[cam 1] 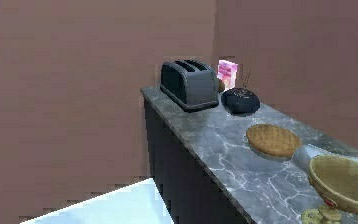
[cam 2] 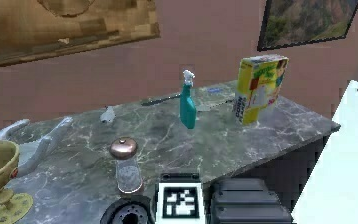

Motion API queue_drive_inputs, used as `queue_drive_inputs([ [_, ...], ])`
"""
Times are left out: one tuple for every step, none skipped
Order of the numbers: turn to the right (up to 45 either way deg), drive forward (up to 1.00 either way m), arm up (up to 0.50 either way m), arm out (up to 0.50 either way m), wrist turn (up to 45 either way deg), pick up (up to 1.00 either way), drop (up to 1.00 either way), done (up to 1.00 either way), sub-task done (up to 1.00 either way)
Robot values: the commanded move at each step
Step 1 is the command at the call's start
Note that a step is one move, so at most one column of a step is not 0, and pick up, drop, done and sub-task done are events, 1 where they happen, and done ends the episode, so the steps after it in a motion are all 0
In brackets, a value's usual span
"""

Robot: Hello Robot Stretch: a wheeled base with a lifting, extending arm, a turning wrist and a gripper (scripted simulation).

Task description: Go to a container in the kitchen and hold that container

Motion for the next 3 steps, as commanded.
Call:
queue_drive_inputs([
  [0.0, 0.0, 0.0, 0.4, 0.0, 0.0, 0.0, 0.0, 0.0],
  [0.0, 0.0, 0.0, 0.0, 45.0, 0.0, 0.0, 0.0, 0.0],
  [0.0, 0.0, 0.0, 0.0, 45.0, 0.0, 0.0, 0.0, 0.0],
])
